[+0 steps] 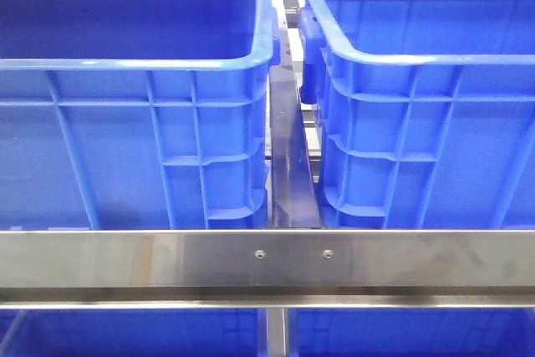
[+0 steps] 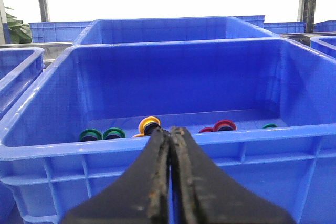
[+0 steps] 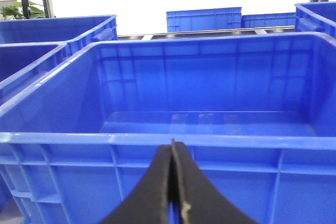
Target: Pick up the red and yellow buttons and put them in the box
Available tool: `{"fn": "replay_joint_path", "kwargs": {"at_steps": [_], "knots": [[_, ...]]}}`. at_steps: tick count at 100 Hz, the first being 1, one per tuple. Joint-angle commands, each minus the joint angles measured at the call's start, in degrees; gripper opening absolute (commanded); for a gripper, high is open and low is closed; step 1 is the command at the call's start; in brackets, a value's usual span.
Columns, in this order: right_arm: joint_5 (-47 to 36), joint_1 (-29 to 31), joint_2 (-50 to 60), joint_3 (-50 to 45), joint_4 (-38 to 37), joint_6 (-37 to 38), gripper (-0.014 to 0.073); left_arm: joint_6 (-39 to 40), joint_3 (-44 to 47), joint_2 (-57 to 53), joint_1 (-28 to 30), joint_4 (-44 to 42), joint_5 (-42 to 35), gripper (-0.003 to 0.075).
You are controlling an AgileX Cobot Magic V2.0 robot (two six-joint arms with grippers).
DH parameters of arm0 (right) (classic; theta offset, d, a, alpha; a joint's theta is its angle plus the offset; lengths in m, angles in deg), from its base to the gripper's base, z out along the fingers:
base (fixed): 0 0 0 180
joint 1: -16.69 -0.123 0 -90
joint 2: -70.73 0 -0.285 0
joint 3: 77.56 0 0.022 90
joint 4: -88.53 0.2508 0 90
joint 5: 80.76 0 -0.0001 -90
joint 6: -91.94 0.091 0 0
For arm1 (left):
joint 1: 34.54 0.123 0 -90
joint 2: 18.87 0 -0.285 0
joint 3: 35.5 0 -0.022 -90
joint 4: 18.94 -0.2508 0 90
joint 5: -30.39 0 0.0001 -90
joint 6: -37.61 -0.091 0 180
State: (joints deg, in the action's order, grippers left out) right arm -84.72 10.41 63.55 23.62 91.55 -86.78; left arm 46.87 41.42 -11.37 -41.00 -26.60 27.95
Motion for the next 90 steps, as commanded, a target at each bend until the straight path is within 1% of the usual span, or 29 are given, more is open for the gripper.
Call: {"fn": "replay_joint_path", "kwargs": {"at_steps": [1,34,48,58,68,90], "knots": [[-4.62,-0.12,1.16,1.14,-0.50,-0.14,-0.0067,0.59,2.82,-1.81,0.13,0.04,-4.53,-0.0019],[-4.62,-0.12,1.16,1.14,-0.50,-0.14,-0.0067,0.59,2.71,-1.81,0.13,0.04,-4.53,-0.0019],[-4.62,-0.12,1.16,1.14,-0.50,-0.14,-0.0067,0.59,-0.31,-1.81,0.13,0.41,-2.90,-0.0019],[-4.62,-0.12,1.16,1.14,-0.50,-0.14,-0.0067,0.59,-5.10,-1.00,0.13,1.72,2.12,-0.0019],[-4.62,-0.12,1.16,1.14,-0.50,-0.14,-0.0067,0.59,-11.25,1.09,0.13,3.07,9.41,-0.0019],[-4.62,-0.12,1.16,1.14,-0.50,-0.14,-0.0067,0.59,-26.99,11.45,0.13,3.07,25.89,-0.0019]]}}
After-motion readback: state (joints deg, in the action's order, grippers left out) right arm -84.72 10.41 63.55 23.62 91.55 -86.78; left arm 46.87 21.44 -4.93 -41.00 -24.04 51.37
